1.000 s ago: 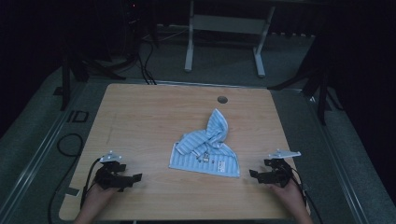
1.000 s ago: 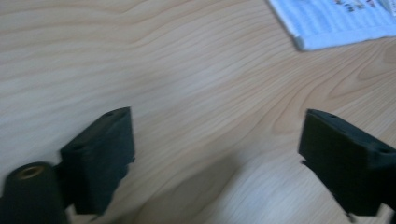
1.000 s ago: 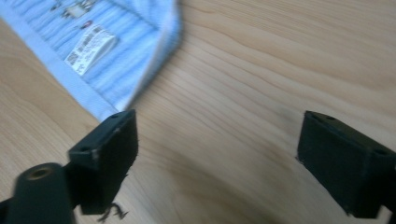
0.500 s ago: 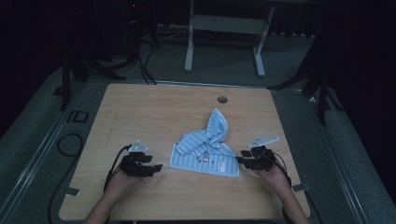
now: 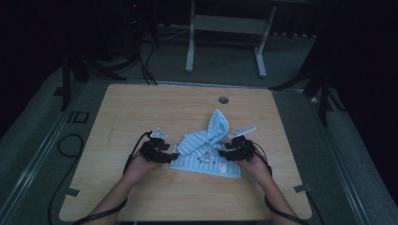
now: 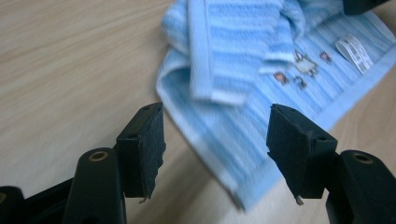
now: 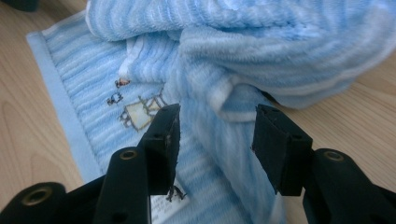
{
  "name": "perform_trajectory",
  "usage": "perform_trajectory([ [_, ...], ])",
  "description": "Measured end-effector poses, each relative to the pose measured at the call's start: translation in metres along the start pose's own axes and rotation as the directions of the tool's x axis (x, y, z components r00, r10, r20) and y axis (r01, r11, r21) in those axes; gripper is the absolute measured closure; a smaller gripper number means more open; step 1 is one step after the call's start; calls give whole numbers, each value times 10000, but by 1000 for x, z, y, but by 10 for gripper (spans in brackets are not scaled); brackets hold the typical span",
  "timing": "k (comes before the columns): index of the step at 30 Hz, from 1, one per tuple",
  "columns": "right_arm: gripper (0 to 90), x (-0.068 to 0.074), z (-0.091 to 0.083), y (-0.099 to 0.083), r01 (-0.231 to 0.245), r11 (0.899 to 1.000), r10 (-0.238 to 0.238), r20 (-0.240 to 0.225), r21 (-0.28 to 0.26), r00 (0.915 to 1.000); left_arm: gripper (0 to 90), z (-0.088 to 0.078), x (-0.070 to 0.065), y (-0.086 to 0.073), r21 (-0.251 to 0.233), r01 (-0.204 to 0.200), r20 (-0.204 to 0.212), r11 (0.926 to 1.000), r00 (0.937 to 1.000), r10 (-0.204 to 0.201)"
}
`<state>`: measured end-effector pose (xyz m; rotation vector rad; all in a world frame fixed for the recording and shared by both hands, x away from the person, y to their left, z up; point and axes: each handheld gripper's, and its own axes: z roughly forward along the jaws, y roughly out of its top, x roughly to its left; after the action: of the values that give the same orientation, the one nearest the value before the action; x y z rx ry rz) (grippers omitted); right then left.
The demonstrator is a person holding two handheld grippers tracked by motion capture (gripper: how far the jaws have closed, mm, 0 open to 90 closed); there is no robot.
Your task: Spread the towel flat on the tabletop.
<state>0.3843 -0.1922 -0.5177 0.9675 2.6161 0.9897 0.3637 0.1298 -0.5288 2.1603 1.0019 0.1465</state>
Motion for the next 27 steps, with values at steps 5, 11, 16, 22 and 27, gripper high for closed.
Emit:
perform_trajectory([
  [5, 568, 0, 9, 5, 26, 9999, -25, -43, 154, 10000, 378, 19, 0, 13, 259, -43, 214, 9997, 9998, 37],
  [11, 725, 2, 19, 5, 216, 9988, -209, -145, 444, 9997, 535, 31, -10, 19, 510, -551, 729, 9972, 9960, 513],
  [16, 870, 4, 20, 4, 365, 9973, -346, -305, 633, 9989, 775, 31, -23, 20, 606, -1051, 1150, 9926, 9886, 976],
  [22, 881, 14, 6, -7, 887, 9927, -854, -435, 821, 9954, 821, 20, -56, 15, 777, -1719, 2209, 9820, 9635, 1512],
  [27, 882, 16, -6, -20, 915, 9922, -870, -549, 852, 9947, 823, 9, -69, 18, 686, -1941, 2654, 9786, 9491, 1697],
])
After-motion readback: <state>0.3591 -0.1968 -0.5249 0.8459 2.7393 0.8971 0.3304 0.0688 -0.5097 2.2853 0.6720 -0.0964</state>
